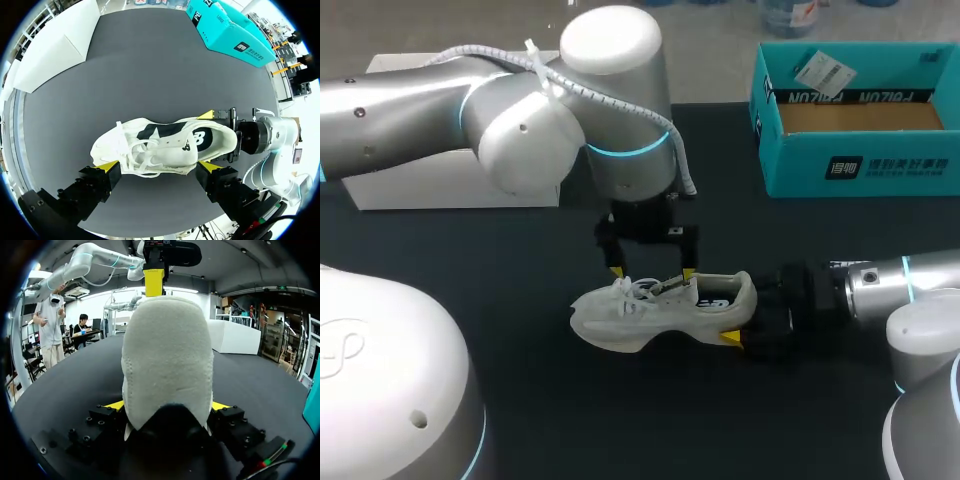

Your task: Take the shoe out of the shoebox, open the shoe tongue, remove and reinsert the insole, then place the shoe into the shoebox

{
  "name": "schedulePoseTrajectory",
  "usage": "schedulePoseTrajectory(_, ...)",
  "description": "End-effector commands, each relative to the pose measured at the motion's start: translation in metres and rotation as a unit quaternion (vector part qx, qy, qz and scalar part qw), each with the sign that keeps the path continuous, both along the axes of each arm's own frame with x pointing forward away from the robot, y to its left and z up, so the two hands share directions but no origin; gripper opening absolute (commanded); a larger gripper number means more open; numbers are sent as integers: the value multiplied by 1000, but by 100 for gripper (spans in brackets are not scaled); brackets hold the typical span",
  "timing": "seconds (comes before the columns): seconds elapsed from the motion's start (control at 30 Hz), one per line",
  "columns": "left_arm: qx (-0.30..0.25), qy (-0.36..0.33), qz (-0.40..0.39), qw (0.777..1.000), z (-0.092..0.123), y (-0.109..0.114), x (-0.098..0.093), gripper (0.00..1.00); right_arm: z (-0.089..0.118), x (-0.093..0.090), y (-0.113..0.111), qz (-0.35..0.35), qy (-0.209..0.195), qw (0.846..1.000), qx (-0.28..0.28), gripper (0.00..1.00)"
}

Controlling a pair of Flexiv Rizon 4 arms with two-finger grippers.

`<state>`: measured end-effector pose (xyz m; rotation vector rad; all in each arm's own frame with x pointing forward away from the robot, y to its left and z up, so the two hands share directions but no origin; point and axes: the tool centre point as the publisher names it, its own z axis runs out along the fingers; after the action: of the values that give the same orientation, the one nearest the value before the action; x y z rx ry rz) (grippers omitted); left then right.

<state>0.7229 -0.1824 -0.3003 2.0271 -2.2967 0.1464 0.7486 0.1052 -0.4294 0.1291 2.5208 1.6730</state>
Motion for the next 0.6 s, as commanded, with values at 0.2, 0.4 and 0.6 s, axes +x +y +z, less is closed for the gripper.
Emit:
schedulePoseTrajectory(0.2,36,-30,6,999,-24,-28,0,100,-2,1,2,0,0,1000,-1,0)
schedulePoseTrajectory(0.4,66,-64,16,996,-33,-27,4,100,-2,1,2,0,0,1000,-1,0)
schedulePoseTrajectory(0.6,87,-80,20,993,-41,-25,8,100,-2,1,2,0,0,1000,-1,0)
